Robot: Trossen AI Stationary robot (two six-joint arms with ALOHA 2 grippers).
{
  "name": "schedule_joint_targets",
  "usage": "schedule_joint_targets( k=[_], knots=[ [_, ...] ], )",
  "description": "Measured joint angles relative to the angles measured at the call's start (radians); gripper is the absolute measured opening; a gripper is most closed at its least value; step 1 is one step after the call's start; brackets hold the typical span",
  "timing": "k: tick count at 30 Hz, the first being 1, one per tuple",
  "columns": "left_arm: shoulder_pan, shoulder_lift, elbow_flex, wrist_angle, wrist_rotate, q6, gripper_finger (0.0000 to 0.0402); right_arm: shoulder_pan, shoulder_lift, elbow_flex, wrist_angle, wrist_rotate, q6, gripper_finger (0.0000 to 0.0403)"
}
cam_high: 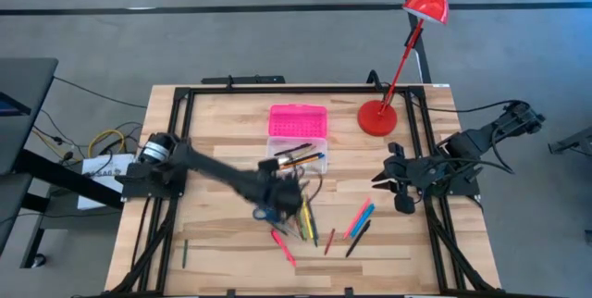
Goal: Pick & place school supplies into a supply box
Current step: Put the green crayon into the pink supply box
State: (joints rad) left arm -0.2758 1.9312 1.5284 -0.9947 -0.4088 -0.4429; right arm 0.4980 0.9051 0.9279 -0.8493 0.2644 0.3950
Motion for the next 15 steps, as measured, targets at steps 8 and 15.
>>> schedule_joint_targets(
  k=[8, 15],
  knots=[
    [0.226, 0.0, 0.0, 0.084, 0.019, 0.216, 0.0012, 0.0, 0.0, 0.0, 0.021, 0.0, 0.002, 0.0068],
    [0.322, 0.036, 0.0, 0.216, 0.113, 0.335, 0.0012, 0.0, 0.0, 0.0, 0.021, 0.026, 0.016, 0.0068]
  ],
)
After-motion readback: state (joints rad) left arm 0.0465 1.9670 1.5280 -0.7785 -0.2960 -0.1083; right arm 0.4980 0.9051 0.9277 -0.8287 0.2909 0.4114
